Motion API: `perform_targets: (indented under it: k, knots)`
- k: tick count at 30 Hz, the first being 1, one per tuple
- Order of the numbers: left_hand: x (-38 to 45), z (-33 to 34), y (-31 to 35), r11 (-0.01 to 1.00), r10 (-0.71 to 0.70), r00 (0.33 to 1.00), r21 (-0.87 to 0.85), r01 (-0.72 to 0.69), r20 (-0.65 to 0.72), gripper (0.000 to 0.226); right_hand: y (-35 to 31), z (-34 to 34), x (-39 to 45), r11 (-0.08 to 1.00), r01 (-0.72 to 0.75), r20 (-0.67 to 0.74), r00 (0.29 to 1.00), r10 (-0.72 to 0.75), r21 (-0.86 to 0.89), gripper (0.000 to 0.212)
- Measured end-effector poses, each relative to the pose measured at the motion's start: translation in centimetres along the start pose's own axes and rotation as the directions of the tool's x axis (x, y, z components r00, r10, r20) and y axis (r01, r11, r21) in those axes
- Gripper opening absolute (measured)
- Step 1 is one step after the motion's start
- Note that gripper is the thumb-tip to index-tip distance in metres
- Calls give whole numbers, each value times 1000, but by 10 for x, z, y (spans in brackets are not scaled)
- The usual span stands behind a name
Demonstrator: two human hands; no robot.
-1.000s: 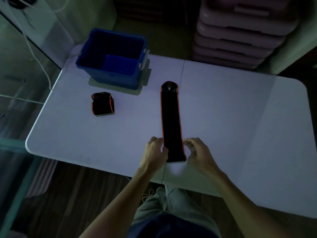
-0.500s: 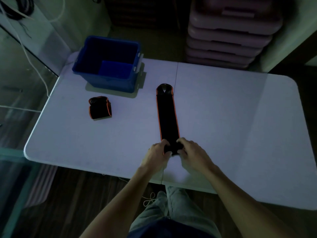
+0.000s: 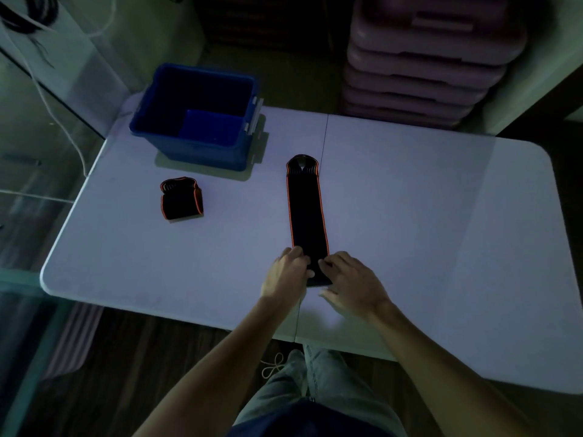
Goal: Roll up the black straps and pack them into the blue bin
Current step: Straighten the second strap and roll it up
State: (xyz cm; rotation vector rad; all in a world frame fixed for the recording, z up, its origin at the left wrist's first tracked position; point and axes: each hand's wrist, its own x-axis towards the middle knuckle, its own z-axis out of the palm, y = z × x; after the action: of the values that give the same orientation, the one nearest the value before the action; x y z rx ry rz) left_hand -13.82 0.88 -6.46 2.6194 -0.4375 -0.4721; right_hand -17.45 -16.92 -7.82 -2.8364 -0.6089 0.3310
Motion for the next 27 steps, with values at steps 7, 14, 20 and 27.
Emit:
perform_targets:
  k: [7,14,20,27]
  knots:
    - [-7,-3,-12,988,88,988,119,-104,128,48,7,-10,13,998,17,67,998,-22,67,47]
    - [26,-25,-20,992,-27,981,-112,50,192,24,10,-11,31,932,-151,112,986,120,331,33]
    - [47,-26,-15,965,-219,968,-116,233,122,25,12,-13,41,963,-110,-61,990,129,246,43]
    - [45,-22,-23,996,-84,996,-44,83,-8,43,32,-15,59,988,23,-42,999,-16,151,49]
